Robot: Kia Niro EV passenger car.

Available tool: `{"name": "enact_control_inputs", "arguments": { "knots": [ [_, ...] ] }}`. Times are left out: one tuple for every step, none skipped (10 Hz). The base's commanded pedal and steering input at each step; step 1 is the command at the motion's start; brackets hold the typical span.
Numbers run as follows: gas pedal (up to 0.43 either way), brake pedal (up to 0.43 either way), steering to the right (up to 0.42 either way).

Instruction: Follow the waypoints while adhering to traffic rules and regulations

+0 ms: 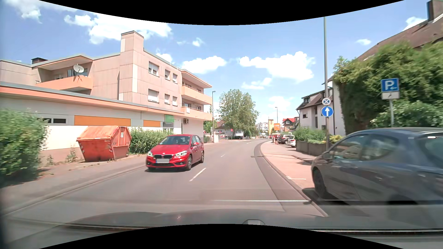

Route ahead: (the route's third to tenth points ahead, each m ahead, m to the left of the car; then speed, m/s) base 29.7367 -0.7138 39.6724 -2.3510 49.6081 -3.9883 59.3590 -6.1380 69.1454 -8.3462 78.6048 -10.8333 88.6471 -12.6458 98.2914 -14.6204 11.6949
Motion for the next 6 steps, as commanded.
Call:
{"name": "enact_control_inputs", "arguments": {
  "knots": [
    [0.0, 0.0, 0.017],
    [0.0, 0.0, 0.017],
    [0.0, 0.0, 0.017],
    [0.0, 0.0, 0.017],
    [0.0, 0.0, 0.017],
    [0.0, 0.0, 0.017]
  ]
}}
